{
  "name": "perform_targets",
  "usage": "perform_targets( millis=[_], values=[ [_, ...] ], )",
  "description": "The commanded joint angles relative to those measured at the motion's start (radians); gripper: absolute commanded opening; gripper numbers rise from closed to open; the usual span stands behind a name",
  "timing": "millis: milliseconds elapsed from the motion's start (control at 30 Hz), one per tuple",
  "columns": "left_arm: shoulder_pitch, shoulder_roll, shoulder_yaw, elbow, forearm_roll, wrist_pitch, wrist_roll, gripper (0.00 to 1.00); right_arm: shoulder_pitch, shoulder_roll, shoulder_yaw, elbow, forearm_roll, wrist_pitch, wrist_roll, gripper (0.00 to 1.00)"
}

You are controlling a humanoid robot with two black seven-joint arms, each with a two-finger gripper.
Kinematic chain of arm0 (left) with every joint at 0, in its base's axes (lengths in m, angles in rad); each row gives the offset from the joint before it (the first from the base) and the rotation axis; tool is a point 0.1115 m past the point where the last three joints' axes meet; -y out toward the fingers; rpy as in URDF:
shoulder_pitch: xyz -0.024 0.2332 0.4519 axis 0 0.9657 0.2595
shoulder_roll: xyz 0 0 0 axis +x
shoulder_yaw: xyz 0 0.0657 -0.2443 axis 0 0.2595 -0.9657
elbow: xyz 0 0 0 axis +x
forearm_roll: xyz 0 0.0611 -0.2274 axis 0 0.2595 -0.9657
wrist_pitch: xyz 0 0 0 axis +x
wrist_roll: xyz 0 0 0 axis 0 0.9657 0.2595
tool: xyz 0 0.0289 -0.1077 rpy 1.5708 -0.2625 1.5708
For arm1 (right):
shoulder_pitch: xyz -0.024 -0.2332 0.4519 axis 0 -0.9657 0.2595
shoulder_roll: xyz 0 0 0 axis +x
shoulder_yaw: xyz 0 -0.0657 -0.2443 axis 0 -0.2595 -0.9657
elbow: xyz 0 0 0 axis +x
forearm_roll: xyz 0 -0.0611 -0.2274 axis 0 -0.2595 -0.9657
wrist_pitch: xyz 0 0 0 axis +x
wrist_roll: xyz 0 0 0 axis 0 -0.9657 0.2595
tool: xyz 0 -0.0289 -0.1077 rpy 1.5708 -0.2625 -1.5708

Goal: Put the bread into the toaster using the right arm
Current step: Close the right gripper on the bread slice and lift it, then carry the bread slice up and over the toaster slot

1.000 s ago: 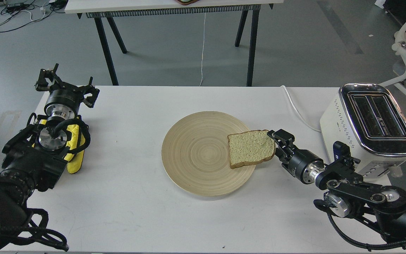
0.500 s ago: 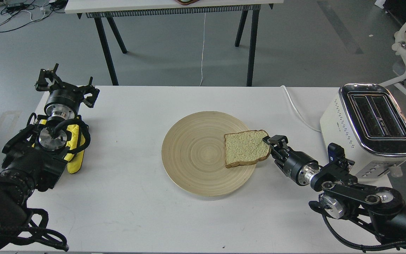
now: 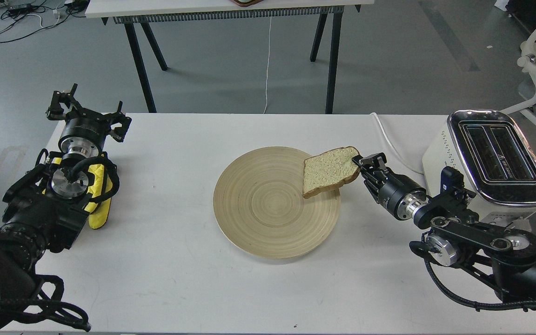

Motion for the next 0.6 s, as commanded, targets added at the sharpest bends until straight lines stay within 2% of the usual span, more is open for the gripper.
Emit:
perform_targets(
  millis=[0,133,300,433,567],
  values=[
    [0.0,0.0,0.0,0.0,0.0,0.0,0.0,1.0,0.068,-0.074,0.024,0.062,0.014,-0.002,-0.002,0.0],
    [0.0,0.0,0.0,0.0,0.0,0.0,0.0,1.0,0.149,-0.232,0.024,0.191,0.064,-0.008,-0.002,0.0],
    [0.0,0.0,0.0,0.0,0.0,0.0,0.0,1.0,0.249,-0.514,0.01,0.304,0.085,0.001,-0.011,0.0],
    [0.0,0.0,0.0,0.0,0.0,0.0,0.0,1.0,0.274,-0.734,-0.001,0.323,-0.016,0.045,-0.015,0.0],
    [0.0,0.0,0.0,0.0,0.0,0.0,0.0,1.0,0.268,-0.86,-0.019,0.318,-0.185,0.093,-0.02,0.0]
  ],
)
